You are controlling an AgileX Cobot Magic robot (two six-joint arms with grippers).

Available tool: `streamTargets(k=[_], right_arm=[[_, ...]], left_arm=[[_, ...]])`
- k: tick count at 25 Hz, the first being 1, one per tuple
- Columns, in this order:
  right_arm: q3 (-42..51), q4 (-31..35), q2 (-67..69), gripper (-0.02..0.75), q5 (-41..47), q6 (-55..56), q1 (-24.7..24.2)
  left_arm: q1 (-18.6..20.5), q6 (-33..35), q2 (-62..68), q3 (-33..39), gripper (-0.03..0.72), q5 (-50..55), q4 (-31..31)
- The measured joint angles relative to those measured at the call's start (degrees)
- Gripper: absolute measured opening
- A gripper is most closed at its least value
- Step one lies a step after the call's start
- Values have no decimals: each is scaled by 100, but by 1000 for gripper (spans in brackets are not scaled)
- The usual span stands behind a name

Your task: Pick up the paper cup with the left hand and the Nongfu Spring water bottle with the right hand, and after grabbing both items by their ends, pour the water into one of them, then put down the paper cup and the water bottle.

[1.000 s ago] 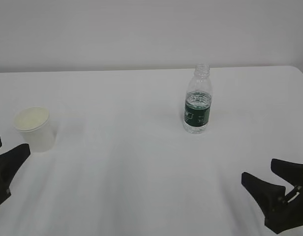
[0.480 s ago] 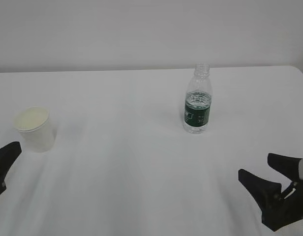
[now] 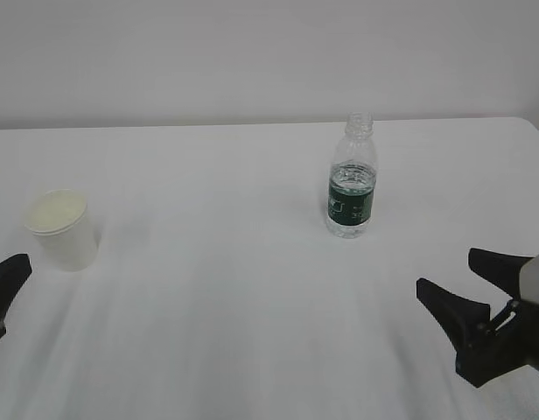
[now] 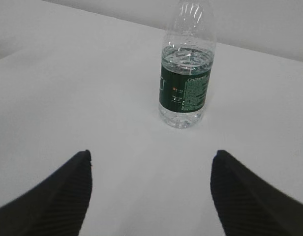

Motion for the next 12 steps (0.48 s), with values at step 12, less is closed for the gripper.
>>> streamTargets(k=[12], right_arm=[[-12, 0, 0, 574, 0, -9, 0]], left_arm=[[0, 0, 419, 0, 558, -170, -74]])
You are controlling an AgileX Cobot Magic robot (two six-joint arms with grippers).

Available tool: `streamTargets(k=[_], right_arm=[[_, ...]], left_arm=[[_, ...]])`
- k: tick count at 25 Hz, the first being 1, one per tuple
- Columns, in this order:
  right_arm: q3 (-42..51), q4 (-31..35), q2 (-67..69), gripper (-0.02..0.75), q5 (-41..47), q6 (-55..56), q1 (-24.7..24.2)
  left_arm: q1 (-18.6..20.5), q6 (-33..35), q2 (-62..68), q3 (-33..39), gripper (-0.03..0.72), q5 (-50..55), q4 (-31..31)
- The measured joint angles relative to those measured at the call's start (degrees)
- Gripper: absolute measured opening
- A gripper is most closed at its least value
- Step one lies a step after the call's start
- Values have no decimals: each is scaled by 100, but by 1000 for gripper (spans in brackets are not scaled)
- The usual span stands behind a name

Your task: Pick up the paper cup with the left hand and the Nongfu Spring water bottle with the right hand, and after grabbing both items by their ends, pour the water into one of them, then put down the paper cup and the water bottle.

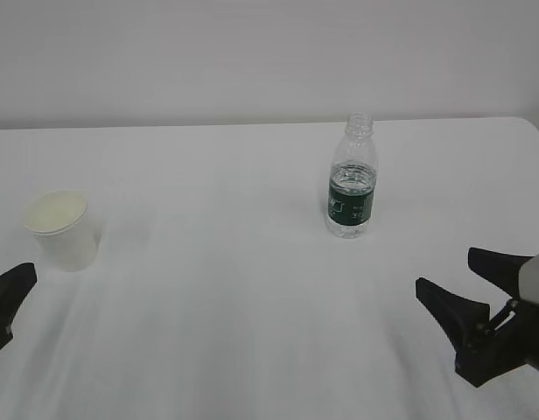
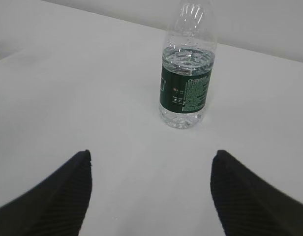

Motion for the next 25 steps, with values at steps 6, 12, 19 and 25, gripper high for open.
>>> streamTargets(k=[6, 12, 19, 25], right_arm=[[0, -10, 0, 594, 0, 0, 0], [-29, -10, 0, 606, 0, 0, 0], [-296, -10, 145, 606, 0, 0, 0], [-528, -10, 686, 606, 0, 0, 0]], left_arm=[[0, 0, 340, 0, 566, -147, 0], [0, 0, 534, 0, 616, -159, 0], [0, -80, 543, 0, 620, -171, 0], [0, -128, 543, 0, 620, -180, 0]])
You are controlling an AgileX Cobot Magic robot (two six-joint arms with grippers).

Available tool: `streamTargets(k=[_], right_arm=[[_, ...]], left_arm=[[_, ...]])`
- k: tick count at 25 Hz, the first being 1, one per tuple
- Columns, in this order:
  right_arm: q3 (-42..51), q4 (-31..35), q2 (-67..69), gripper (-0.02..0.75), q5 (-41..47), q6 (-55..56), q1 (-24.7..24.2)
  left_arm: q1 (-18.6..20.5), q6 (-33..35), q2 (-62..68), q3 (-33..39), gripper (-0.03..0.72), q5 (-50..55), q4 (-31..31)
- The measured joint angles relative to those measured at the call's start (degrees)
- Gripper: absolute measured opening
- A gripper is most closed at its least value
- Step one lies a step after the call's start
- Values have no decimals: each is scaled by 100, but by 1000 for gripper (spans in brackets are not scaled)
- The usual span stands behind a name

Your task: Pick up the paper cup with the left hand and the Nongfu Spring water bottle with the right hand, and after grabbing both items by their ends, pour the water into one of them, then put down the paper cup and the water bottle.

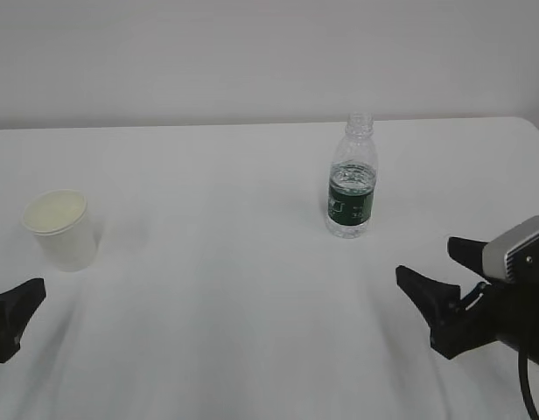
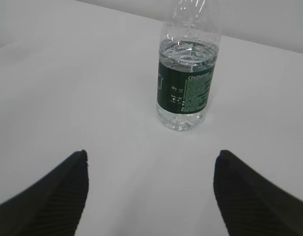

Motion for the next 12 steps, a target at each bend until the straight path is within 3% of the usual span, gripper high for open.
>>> streamTargets(k=[12], right_arm=[[-344, 0, 198, 606, -9, 0, 0]], left_arm=[[0, -5, 0, 0, 614, 0, -119]])
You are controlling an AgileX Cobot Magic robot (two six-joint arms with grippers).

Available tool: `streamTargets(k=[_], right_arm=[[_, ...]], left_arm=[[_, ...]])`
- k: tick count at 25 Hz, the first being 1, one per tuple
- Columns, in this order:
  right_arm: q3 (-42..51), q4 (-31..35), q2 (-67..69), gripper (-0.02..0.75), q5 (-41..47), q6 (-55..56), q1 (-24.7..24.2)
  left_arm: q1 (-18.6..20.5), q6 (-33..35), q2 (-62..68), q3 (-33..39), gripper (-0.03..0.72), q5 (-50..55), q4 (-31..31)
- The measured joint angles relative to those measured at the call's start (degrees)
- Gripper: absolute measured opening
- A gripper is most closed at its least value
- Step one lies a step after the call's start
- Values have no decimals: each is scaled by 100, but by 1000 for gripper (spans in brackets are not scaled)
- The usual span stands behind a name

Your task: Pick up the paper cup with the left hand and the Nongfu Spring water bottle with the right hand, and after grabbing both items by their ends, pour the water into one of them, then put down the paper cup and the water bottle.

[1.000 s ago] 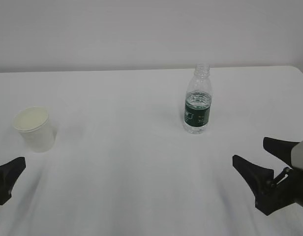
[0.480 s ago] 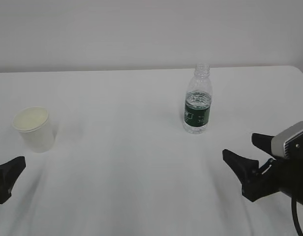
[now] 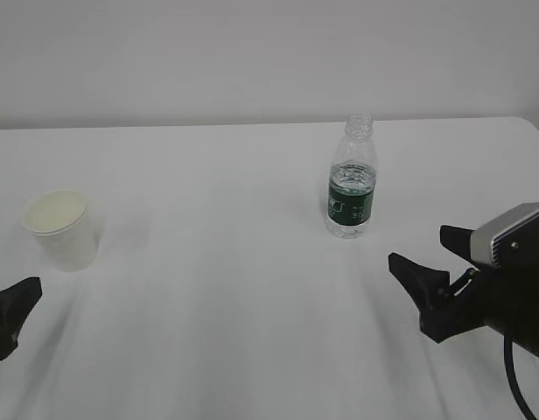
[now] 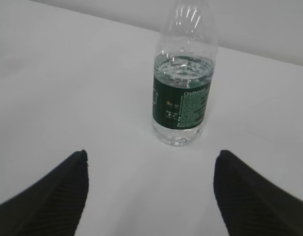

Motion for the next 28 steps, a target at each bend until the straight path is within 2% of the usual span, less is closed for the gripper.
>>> streamTargets(k=[28], right_arm=[[-812, 10, 1003, 606, -4, 285, 0]], left_arm=[[0, 0, 0, 0, 592, 0, -98]])
